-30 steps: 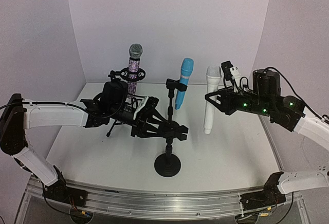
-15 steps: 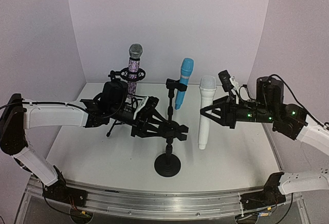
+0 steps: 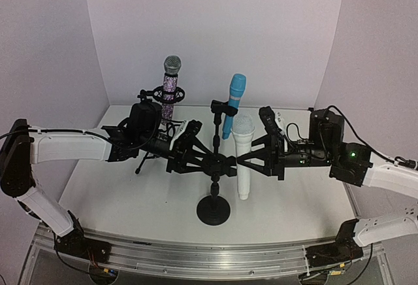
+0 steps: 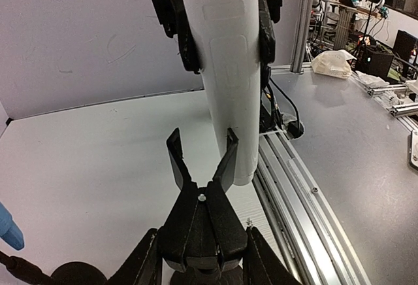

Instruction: Attach the microphones to the stand

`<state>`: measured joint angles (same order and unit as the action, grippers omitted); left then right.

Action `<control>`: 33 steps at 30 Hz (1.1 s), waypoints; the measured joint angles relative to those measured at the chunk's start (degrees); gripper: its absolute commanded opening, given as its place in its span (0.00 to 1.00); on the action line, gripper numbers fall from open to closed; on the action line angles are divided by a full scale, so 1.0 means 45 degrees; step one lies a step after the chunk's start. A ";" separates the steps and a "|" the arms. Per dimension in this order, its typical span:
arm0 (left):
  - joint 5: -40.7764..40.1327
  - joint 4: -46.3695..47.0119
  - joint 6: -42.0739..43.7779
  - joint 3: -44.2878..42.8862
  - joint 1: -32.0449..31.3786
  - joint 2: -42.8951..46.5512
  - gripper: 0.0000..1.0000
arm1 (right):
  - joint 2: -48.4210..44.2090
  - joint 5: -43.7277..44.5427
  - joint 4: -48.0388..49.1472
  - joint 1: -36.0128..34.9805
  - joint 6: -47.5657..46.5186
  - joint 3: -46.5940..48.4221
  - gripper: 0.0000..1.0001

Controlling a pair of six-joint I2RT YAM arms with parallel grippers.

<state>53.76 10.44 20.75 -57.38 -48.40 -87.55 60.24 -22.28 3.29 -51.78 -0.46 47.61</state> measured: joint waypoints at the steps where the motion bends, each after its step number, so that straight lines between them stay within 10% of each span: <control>1: 0.0003 0.0000 -0.0026 0.0003 0.0013 0.0000 0.00 | -0.0005 0.0003 0.0114 -0.0018 -0.0117 -0.0091 0.00; 33: 0.0242 0.0549 -0.0399 0.0004 -0.0092 -0.0239 0.00 | 0.0629 0.1056 0.5140 -0.0297 -0.0546 -0.2438 0.00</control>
<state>54.85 12.91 18.96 -57.36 -48.82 -88.62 63.07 -17.53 26.42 -53.12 -2.91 36.64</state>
